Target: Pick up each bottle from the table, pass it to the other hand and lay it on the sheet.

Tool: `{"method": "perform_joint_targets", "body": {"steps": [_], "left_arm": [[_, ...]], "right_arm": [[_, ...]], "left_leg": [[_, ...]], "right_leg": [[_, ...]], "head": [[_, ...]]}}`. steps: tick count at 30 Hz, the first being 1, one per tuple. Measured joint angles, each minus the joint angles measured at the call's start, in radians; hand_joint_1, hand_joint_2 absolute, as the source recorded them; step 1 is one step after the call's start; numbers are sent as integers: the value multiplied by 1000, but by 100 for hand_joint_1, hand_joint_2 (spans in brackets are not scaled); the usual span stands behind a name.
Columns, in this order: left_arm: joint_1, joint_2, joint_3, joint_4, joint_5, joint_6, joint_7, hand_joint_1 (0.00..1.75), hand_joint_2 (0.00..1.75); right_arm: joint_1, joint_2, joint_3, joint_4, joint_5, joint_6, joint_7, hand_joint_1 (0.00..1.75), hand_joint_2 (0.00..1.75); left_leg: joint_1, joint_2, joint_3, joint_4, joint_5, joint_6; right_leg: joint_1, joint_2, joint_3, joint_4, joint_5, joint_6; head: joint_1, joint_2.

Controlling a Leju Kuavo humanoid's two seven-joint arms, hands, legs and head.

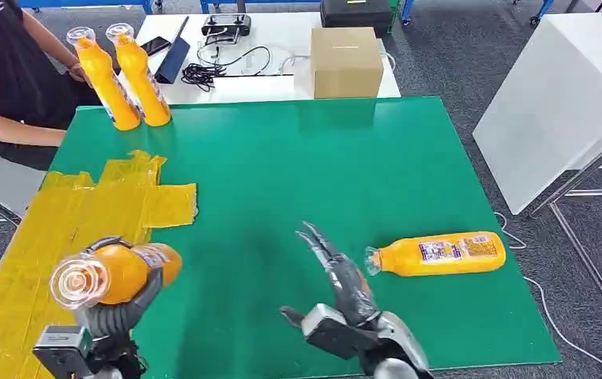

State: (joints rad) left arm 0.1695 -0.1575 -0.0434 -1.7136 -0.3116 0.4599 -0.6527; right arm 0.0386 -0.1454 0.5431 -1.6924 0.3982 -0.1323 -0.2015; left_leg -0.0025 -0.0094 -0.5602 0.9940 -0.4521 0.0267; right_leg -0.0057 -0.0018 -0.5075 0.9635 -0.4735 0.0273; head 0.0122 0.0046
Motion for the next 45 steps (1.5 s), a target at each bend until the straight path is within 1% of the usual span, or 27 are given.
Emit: {"method": "perform_joint_targets", "body": {"steps": [4, 7, 9, 11, 13, 15, 18, 21, 26, 29, 32, 33, 34, 39, 45], "left_arm": [[-18, 19, 69, -20, -248, 154, 30, 175, 175], [-24, 37, 92, -20, -430, 220, 80, 175, 175], [-36, 45, 115, -15, -642, 232, 131, 175, 175], [-46, 64, 133, 5, -875, 235, 221, 175, 175], [-55, 104, 132, 53, -1082, 235, 350, 175, 175], [-69, 150, 118, 122, -1205, 235, 469, 175, 175], [-102, 232, 72, 255, -1251, 234, 585, 175, 175], [-119, 297, 14, 358, -1257, 234, 621, 175, 175], [-160, 359, -75, 501, -1259, 166, 653, 175, 175], [-199, 377, -107, 569, -1256, 165, 654, 175, 175], [-230, 386, -122, 615, -1256, 163, 652, 175, 175], [-236, 389, -126, 628, -1256, 163, 653, 5, 0], [-245, 391, -129, 639, -1256, 163, 652, 0, 0], [-263, 396, -136, 670, -1256, 155, 648, 0, 0], [-275, 401, -131, 690, -1242, 159, 625, 0, 0]], "right_arm": [[75, -45, -110, -100, -22, 37, -23, 0, 0], [88, -64, -143, -126, -34, 48, -23, 0, 0], [94, -78, -159, -140, -48, 63, -22, 0, 0], [90, -88, -167, -143, -68, 77, -18, 0, 0], [82, -98, -174, -143, -86, 93, -13, 0, 0], [68, -106, -175, -143, -102, 109, -6, 0, 0], [40, -112, -174, -140, -114, 124, 2, 0, 0], [22, -114, -173, -137, -118, 130, 3, 0, 0], [1, -115, -168, -130, -121, 136, 11, 0, 0], [-13, -114, -164, -122, -122, 145, 15, 0, 0], [-20, -114, -159, -116, -122, 148, 16, 0, 0], [-21, -114, -158, -114, -122, 148, 16, 0, 0], [-22, -114, -157, -113, -122, 148, 16, 0, 0], [-24, -114, -151, -107, -122, 148, 16, 0, 0], [-27, -114, -147, -99, -121, 148, 19, 0, 0]], "left_leg": [[1, 0, 1, 0, 0, 0], [2, 1, 3, 0, 0, 0], [2, 1, 3, 0, 1, -1], [2, 1, 3, 0, 1, -1], [2, 1, 3, 0, 1, -1], [2, 2, 3, 0, 1, -1], [3, 2, 3, 0, 1, -1], [3, 2, 3, 0, 1, -1], [3, 2, 2, 0, 1, -1], [2, -1, 4, 0, 1, -1], [2, -1, 7, -1, 1, -1], [2, -1, 9, -1, 1, -1], [2, -1, 10, -1, 1, -1], [2, -2, 15, -1, 1, -2], [3, -2, 16, -2, 2, -3]], "right_leg": [[1, 0, 1, 0, 0, 0], [2, 1, 1, 0, 0, 0], [2, 0, 2, 0, 0, 0], [2, 0, 3, 0, 0, 0], [2, 1, 2, 0, 0, 0], [2, 1, 2, 0, 0, 0], [2, 1, 2, 0, 0, 0], [2, 1, 2, 0, 0, 0], [2, 1, 2, 0, 0, 0], [2, -2, 4, 0, 0, 0], [2, -2, 9, 0, 0, 0], [2, -2, 10, 0, 0, -1], [2, -2, 10, 0, 0, -1], [2, -3, 16, 0, 0, -1], [3, -3, 17, 0, 0, -1]], "head": [[0, 0], [0, 0], [0, 0], [0, 0], [0, 0], [0, 0], [0, 0], [0, 0], [0, 0], [0, 0], [0, 0], [0, 0], [0, 0], [0, 0], [0, 0]]}}
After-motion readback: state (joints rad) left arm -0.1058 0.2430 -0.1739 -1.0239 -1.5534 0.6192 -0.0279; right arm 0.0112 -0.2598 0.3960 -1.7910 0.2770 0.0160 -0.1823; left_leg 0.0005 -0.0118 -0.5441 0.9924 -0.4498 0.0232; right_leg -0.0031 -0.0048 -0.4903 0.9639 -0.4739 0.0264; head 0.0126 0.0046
